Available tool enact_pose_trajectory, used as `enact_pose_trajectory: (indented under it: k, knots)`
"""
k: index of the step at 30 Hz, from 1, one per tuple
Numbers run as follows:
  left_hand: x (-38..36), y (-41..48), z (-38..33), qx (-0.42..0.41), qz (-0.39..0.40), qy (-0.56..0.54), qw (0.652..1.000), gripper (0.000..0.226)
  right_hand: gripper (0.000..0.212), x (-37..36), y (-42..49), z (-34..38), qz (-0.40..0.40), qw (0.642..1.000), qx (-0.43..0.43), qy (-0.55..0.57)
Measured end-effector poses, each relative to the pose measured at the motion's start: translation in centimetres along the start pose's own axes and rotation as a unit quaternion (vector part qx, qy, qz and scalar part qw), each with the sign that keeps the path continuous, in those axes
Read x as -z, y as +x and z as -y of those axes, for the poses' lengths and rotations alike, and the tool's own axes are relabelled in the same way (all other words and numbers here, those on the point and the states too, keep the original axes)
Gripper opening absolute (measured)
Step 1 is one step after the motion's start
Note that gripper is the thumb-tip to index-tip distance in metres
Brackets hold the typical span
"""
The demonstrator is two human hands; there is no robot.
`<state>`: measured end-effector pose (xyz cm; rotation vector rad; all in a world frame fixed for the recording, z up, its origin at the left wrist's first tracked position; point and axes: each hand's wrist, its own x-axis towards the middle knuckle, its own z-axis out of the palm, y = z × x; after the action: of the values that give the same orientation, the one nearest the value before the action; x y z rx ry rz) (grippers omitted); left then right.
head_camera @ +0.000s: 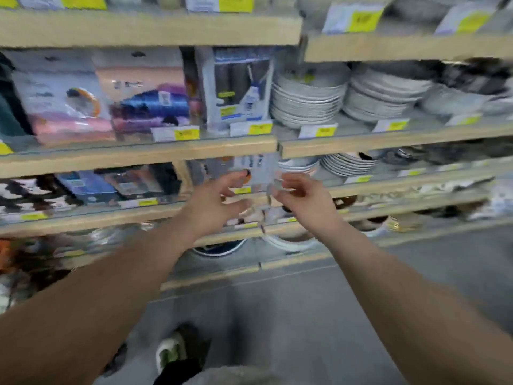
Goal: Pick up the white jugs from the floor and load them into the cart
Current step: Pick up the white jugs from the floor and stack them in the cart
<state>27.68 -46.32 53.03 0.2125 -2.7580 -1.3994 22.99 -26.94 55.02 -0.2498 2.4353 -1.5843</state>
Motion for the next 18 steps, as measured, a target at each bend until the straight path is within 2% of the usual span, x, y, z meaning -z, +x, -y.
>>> enact_pose_trajectory:
  k: [3, 10, 18]
  knots:
    - [-7.1, 1.7, -5.8, -0.049, 0.05, -0.029, 0.997, 0.051, 0.043, 8.2, -2.5, -3.2, -0.073, 0.997, -0.037, -0.003]
    - [-21.0, 5.2, -17.6, -0.157, 0.149, -0.05, 0.975, 0.047, 0.042, 24.6, -8.6, -9.1, -0.239, 0.966, -0.093, -0.006]
    - [-37.4, 12.3, -29.1, -0.287, 0.28, -0.029, 0.916, 0.048, 0.04, 39.4, -9.6, -15.9, -0.4, 0.903, -0.136, -0.081]
